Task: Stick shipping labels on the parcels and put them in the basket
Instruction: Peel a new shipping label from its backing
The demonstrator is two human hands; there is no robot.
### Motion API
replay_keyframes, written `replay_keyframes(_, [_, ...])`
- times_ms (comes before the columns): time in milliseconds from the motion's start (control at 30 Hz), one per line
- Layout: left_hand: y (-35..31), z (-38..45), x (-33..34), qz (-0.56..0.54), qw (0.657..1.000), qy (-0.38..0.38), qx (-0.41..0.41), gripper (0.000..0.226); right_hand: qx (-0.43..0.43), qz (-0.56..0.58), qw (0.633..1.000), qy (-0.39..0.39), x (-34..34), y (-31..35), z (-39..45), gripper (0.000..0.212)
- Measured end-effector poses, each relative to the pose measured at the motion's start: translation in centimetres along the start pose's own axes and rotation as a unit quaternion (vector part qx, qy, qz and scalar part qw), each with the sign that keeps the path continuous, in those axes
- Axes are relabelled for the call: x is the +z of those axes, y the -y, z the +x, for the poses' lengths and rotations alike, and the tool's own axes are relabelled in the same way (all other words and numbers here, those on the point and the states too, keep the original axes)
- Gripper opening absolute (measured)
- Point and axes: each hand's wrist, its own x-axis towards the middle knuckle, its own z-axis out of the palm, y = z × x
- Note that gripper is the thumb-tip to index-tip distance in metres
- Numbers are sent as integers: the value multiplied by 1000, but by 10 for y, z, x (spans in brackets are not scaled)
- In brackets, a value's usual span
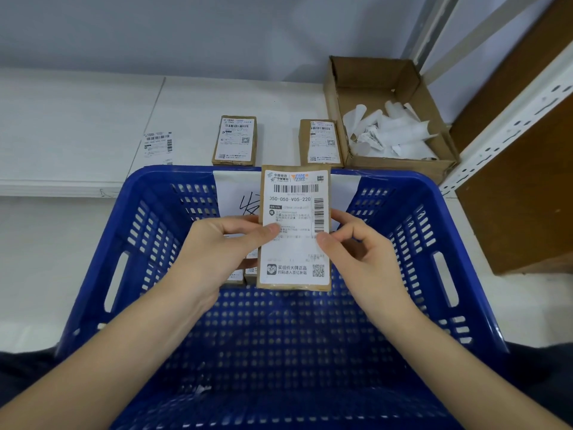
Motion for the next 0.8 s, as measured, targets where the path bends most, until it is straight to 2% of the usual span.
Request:
replay_keyframes(400, [7, 3, 2, 23, 999, -30, 16, 9, 5, -13, 1000, -4, 0, -2, 1, 22])
replay_keyframes(700, [18, 2, 11, 28, 999, -36, 29, 10, 0, -96, 995, -18, -5, -9, 4, 39])
replay_keyframes(800, [18, 5, 9, 30, 998, -48, 27, 11, 5, -65, 998, -23, -7, -11, 4, 43])
